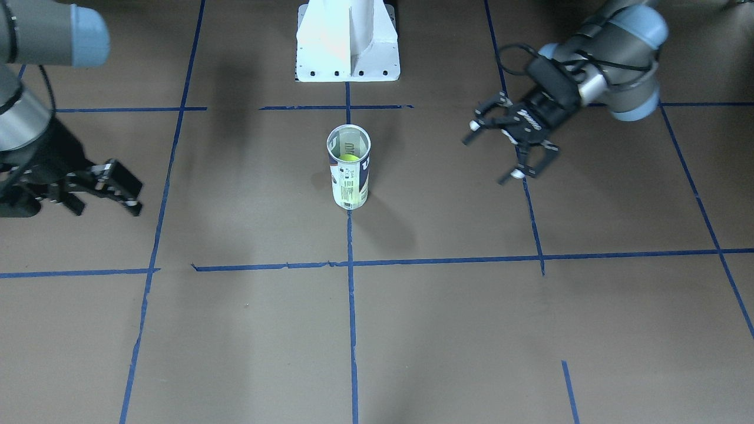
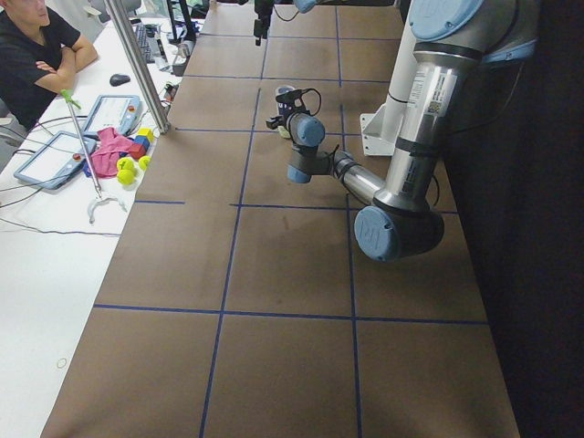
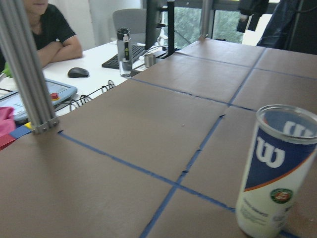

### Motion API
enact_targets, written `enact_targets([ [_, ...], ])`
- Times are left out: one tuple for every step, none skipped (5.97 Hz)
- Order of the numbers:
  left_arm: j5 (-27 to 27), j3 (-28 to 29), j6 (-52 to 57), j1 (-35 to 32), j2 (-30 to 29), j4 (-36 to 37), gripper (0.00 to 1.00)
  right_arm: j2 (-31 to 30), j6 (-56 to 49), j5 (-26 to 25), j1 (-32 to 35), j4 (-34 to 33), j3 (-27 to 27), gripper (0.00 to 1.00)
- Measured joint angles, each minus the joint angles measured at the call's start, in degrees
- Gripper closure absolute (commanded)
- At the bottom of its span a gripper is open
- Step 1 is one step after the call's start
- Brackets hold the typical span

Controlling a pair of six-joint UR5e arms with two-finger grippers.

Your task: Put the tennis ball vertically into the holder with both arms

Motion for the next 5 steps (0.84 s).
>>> enact_targets([
  [-2.09,0.12,0.02,-5.99,0.40,6.03,0.00,-1.41,-8.61,-0.05,2.49,0.22,-2.13,0.00],
  [-3.40,0.22,0.09,-11.17,0.84,12.75,0.00,-2.01,-16.32,-0.09,5.00,0.50,-5.32,0.00],
  [-5.23,0.22,0.28,-15.96,1.49,20.72,0.00,-2.74,-20.98,-0.13,7.20,0.66,-7.67,0.00],
  [-8.91,0.14,0.56,-21.21,1.93,30.86,0.00,-4.04,-23.08,-0.10,9.21,0.75,-9.00,0.00],
  [-13.93,0.40,0.88,-26.54,3.04,39.37,0.00,-5.81,-25.89,0.09,10.88,0.88,-9.70,0.00],
])
